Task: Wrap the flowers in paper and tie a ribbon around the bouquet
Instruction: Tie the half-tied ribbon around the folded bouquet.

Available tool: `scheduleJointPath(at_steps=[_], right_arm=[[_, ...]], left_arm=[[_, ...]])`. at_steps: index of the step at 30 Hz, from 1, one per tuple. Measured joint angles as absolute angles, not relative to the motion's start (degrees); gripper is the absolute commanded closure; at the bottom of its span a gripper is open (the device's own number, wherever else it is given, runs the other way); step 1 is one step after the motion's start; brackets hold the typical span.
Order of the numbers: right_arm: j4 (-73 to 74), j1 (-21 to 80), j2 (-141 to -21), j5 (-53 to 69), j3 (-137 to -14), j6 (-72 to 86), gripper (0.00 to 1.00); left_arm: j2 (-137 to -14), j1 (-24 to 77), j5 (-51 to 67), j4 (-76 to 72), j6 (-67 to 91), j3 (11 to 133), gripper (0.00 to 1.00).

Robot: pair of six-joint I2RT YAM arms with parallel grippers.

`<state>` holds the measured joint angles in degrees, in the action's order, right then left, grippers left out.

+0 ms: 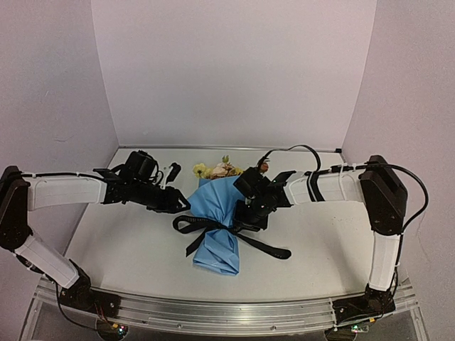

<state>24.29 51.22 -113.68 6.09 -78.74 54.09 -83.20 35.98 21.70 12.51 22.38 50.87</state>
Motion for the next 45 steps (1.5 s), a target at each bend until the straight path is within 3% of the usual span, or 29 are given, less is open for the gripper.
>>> scheduleJointPath(at_steps=[2, 8, 25, 31, 45], right_arm=[[23.89, 51.22, -113.73, 6.28, -78.74, 54.82, 0.77], [22.94, 51.22, -113.73, 6.95, -78.63, 56.45, 1.0], [20.96, 51.2, -108.56, 7.78, -72.06, 48.3, 1.0], [20.84, 51.2, -108.17, 9.3, -71.6, 45.43, 0.89], [18.26, 50.5, -105.61, 13.22, -67.3, 43.34, 0.52]], left_arm=[[-83.22, 38.31, 21.29, 12.52, 21.07, 50.87, 0.61], [-84.71, 44.63, 19.72, 12.21, 16.28, 51.51, 0.63], [-94.57, 48.42, 20.85, 10.97, 11.34, 58.77, 0.65], [-98.28, 49.87, 20.85, 10.44, 9.19, 62.1, 0.67], [-99.83, 51.29, 20.78, 0.77, -2.4, 60.77, 0.73]])
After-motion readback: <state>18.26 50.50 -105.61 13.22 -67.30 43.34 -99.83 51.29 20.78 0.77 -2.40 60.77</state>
